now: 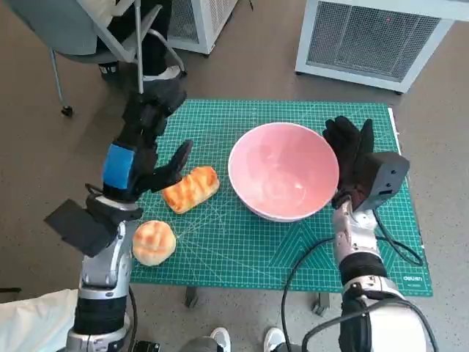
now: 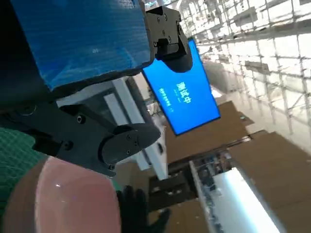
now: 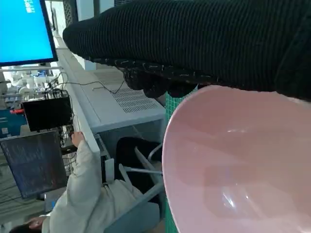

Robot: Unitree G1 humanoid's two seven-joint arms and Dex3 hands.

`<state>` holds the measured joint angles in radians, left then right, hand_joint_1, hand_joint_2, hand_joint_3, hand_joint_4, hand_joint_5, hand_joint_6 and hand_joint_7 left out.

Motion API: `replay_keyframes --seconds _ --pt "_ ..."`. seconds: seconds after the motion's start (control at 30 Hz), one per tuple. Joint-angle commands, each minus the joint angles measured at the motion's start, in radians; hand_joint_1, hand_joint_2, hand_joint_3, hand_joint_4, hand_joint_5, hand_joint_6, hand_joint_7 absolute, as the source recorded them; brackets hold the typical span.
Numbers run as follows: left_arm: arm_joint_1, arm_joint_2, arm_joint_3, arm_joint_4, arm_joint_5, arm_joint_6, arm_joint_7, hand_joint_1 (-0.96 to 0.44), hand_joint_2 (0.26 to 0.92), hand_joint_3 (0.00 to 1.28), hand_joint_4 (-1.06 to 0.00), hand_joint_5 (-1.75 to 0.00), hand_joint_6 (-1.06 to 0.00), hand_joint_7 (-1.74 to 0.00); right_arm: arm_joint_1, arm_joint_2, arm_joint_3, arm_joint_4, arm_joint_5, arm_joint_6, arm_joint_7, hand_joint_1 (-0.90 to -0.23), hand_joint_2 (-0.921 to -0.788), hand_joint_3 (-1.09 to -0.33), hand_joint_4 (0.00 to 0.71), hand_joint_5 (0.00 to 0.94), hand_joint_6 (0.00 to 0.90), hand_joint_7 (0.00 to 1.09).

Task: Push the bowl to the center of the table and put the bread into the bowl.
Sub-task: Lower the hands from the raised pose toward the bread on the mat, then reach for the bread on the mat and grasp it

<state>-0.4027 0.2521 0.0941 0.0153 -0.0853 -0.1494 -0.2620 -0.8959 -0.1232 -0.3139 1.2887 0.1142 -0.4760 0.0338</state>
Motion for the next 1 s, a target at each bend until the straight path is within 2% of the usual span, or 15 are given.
replay_keyframes --seconds 0.03,0.17,0.23,0.27,0.33,0.4,0.57,0.77,0.87,1.0 --pt "0.013 0.069 -0.025 -0.011 0.102 0.06 0.012 -0.16 0.901 0.41 -0.15 -0.31 -0.02 -0.71 -0.005 -0.024 0.004 -0.037 -0.004 -0.06 -0.004 -0.416 -0.921 -0.746 0.352 0.0 0.068 0.56" --pt "0.01 0.104 -0.046 -0.034 0.169 0.133 0.009 -0.15 0.916 0.35 -0.22 -0.16 -0.06 -0.59 -0.001 -0.031 0.013 -0.083 -0.007 -0.141 -0.001 -0.421 -0.921 -0.734 0.354 0.002 0.057 0.58" --pt "0.001 0.131 -0.07 -0.043 0.222 0.193 0.001 -0.15 0.918 0.33 -0.25 -0.11 -0.1 -0.51 0.017 -0.027 0.025 -0.159 -0.009 -0.233 0.014 -0.426 -0.921 -0.729 0.353 0.001 0.048 0.6" --pt "-0.003 0.14 -0.08 -0.045 0.241 0.214 -0.001 -0.16 0.919 0.3 -0.27 -0.07 -0.14 -0.41 0.023 -0.025 0.029 -0.187 -0.008 -0.265 0.021 -0.434 -0.921 -0.722 0.353 0.002 0.045 0.61" --pt "-0.014 0.16 -0.102 -0.044 0.282 0.25 -0.007 -0.18 0.92 0.27 -0.3 -0.03 -0.21 -0.27 0.04 -0.019 0.039 -0.252 0.002 -0.322 0.046 -0.442 -0.921 -0.714 0.355 0.004 0.044 0.63" --pt "-0.025 0.18 -0.128 -0.043 0.323 0.29 -0.017 -0.2 0.921 0.24 -0.3 -0.02 -0.25 -0.21 0.063 -0.013 0.054 -0.326 0.009 -0.372 0.07 -0.441 -0.921 -0.711 0.357 0.005 0.046 0.64" --pt "-0.063 0.22 -0.198 -0.041 0.424 0.409 -0.061 -0.24 0.921 0.19 -0.3 0.0 -0.31 -0.09 0.128 -0.016 0.101 -0.502 -0.002 -0.465 0.111 -0.438 -0.921 -0.7 0.363 0.008 0.053 0.66" --pt "-0.106 0.258 -0.278 -0.032 0.524 0.532 -0.129 -0.29 0.921 0.15 -0.28 0.0 -0.34 -0.04 0.196 -0.042 0.142 -0.659 -0.03 -0.508 0.13 -0.474 -0.921 -0.678 0.363 0.007 0.061 0.67" --pt "-0.125 0.275 -0.317 -0.027 0.571 0.58 -0.166 -0.32 0.921 0.13 -0.27 0.0 -0.34 -0.03 0.226 -0.049 0.155 -0.725 -0.04 -0.501 0.127 -0.502 -0.921 -0.664 0.372 0.011 0.063 0.68" --pt "-0.151 0.295 -0.374 -0.019 0.632 0.637 -0.217 -0.37 0.921 0.11 -0.26 0.0 -0.33 -0.02 0.27 -0.045 0.161 -0.815 -0.076 -0.485 0.104 -0.523 -0.921 -0.649 0.378 0.013 0.065 0.68"
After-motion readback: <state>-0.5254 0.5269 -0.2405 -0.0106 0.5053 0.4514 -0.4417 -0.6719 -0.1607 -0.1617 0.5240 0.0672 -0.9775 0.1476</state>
